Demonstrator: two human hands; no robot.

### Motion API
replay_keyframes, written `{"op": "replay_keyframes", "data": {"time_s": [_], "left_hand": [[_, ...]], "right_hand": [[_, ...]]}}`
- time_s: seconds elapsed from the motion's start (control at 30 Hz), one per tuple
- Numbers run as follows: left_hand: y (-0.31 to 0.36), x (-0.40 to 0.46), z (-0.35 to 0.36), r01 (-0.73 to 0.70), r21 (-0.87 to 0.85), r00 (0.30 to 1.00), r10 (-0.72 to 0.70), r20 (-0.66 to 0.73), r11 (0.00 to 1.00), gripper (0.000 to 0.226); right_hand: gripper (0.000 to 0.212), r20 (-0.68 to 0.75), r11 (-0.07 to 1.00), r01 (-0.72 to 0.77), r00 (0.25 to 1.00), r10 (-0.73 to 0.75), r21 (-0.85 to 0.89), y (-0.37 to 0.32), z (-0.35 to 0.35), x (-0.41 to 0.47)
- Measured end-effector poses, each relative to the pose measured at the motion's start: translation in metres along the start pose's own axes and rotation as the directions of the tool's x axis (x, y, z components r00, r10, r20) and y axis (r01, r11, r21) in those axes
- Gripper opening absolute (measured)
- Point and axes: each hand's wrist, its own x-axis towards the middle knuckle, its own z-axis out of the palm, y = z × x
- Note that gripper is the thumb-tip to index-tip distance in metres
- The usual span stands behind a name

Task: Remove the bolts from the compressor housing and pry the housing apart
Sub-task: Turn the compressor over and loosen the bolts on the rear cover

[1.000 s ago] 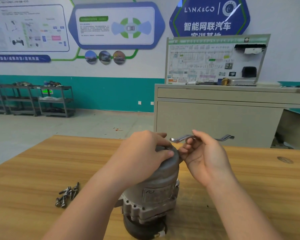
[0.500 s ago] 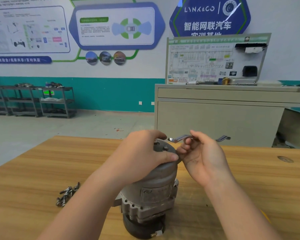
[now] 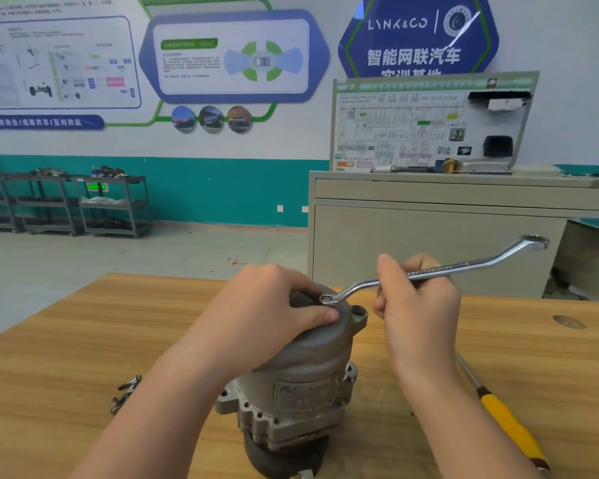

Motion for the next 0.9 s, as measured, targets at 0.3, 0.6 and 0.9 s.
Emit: {"op": "replay_keyframes", "data": {"time_s": [0.3,0.6,0.9], "left_hand": [[-0.005,-0.019,-0.005,-0.040,-0.058,0.997,0.044,0.059,0.997,0.072],[-0.020,-0.036,0.009,0.088,-0.020,0.995,-0.088,-0.045,0.996,0.112],[-0.042,-0.036,0.023,-0.166,-0.465,0.963,0.042,-0.265,0.869,0.073]], "right_hand": [[0.033,0.322,0.867,-0.497,0.826,0.462,0.030,-0.006,-0.006,0.018],[0.045,0.206,0.838,-0.050,0.960,0.191,-0.543,-0.020,0.013,0.008],[0.027,0.442,0.682,0.258,0.891,0.106,-0.685,-0.021,0.027,-0.003]]}}
